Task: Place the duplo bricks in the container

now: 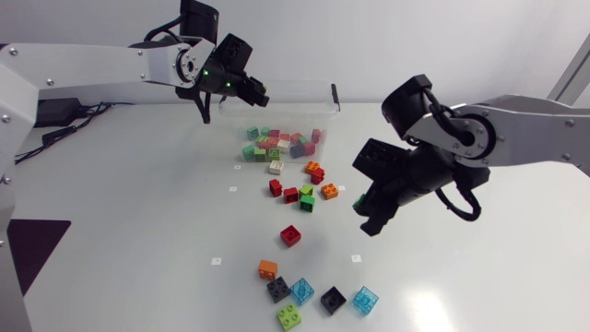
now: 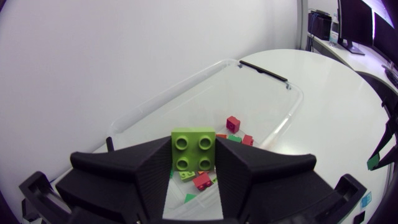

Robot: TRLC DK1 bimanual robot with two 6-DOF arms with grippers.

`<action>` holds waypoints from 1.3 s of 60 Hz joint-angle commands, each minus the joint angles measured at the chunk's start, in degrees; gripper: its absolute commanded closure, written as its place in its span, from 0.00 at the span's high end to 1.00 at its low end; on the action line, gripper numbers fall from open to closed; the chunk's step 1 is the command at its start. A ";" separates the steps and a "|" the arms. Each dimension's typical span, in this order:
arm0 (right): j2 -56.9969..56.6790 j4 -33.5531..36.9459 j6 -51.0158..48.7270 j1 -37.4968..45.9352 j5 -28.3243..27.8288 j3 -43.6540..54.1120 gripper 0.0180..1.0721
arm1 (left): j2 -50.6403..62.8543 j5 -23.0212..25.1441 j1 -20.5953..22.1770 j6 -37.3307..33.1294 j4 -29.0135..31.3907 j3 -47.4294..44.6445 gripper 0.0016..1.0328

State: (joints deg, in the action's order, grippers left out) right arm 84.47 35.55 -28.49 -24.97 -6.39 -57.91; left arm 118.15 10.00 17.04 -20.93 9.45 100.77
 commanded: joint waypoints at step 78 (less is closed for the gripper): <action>31.55 -15.07 17.86 3.44 -4.68 -44.48 0.27 | -33.42 10.92 6.61 -33.39 7.69 -47.16 0.95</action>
State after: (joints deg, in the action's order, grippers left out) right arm 113.67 20.99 -12.29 -21.93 -11.31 -100.40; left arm 85.58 20.60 22.70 -50.81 15.64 55.94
